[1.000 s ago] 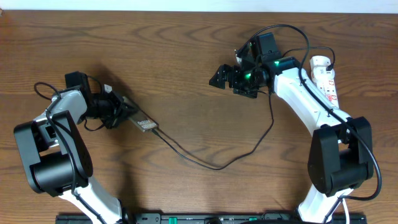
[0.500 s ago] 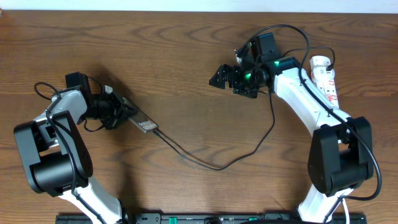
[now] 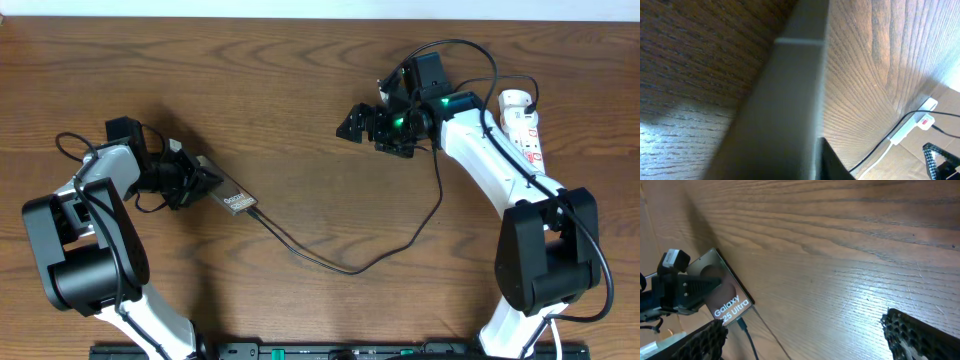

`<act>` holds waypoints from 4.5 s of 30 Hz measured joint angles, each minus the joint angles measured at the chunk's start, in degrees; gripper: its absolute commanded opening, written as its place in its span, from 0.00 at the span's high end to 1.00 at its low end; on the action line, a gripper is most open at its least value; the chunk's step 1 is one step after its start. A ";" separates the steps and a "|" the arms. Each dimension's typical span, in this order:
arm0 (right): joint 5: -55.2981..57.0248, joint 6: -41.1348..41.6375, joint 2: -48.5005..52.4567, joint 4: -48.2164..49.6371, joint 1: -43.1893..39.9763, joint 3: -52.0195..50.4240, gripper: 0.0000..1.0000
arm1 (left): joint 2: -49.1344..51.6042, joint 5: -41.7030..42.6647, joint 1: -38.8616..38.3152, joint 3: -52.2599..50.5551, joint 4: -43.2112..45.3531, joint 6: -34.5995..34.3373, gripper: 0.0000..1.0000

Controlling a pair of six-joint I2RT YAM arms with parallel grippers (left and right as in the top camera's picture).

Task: Plug charger to phone and switch on socket
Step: 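Lower the phone flat onto the table with the left gripper, then move the right gripper over the white power strip's orange switch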

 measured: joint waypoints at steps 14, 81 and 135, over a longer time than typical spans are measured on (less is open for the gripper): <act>0.00 0.00 0.02 0.00 0.00 0.00 0.01 | 0.00 -0.42 0.00 0.00 -1.42 0.24 0.63; 0.52 -0.37 -4.33 -2.49 -3.61 3.67 0.01 | -23.21 0.48 0.00 0.46 -4.59 0.28 0.07; -2.56 -28.09 6.05 -7.74 -45.05 13.90 0.01 | -32.28 0.48 0.00 0.46 -1.22 -0.17 0.06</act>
